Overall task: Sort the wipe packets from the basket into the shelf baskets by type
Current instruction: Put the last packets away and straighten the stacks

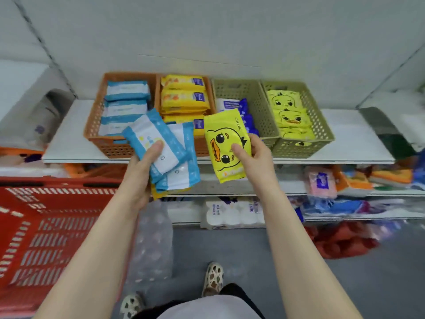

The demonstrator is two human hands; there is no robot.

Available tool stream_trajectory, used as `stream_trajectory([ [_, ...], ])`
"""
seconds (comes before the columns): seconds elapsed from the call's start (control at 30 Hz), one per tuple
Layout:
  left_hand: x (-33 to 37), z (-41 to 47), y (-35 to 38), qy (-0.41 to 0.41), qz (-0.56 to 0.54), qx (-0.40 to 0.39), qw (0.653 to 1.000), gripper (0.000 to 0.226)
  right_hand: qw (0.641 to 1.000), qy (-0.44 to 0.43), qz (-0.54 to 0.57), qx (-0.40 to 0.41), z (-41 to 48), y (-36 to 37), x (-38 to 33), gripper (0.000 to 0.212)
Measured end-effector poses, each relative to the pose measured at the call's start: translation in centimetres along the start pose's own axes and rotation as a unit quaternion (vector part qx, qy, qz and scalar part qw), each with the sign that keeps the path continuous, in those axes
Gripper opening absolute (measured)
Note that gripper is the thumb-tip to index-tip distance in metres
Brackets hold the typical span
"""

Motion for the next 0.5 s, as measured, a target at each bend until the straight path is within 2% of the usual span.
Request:
stream_trajectory([
  [0.1, -0.9, 1.6, 5.5, 0.011, -0.004, 0.003, 1.0, 0.049, 1.0, 0.014, 0.017, 0.022, 3.3, -5.1, 0.5, 0.045],
  [0.2, -1.7, 3.3, 9.8, 0.012, 0.0, -0.009, 1.0, 0.049, 0.996, 0.042, 0.047, 0.061, 6.4, -10.0, 0.9, 0.069],
  [0.23, -1.9, 4.0, 11.0, 0.011, 0.004, -0.012, 1.0, 0.05, 0.995, 0.038, 0.055, 0.079, 7.5, -11.7, 0.9, 0.07],
  [0.27, -2.0, 4.8, 12.2, 0.01, 0.009, -0.017, 1.0, 0.05, 0.993, 0.026, 0.065, 0.095, 8.5, -13.3, 0.6, 0.065],
  [0.33, -2.1, 6.5, 14.3, 0.014, 0.021, -0.03, 0.999, 0.049, 0.989, -0.013, 0.074, 0.126, 10.5, -16.3, -0.3, 0.041],
  [0.4, -2.3, 8.1, 15.9, 0.018, 0.028, -0.042, 0.999, 0.052, 0.987, -0.046, 0.003, 0.155, 12.5, -18.7, -1.0, 0.027],
  [0.5, -2.5, 10.4, 17.9, 0.009, 0.021, -0.064, 0.998, 0.061, 0.963, -0.034, -0.225, 0.144, 16.2, -20.8, -0.8, 0.03],
])
Point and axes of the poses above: each hand's wrist, its own z-axis towards the middle knuckle, its own y-axis out of the palm, x = y × z, the point moved 4 cm from there along z, towards the middle knuckle, and after that the axes turned 6 degrees about y, right-handed, at the moved point
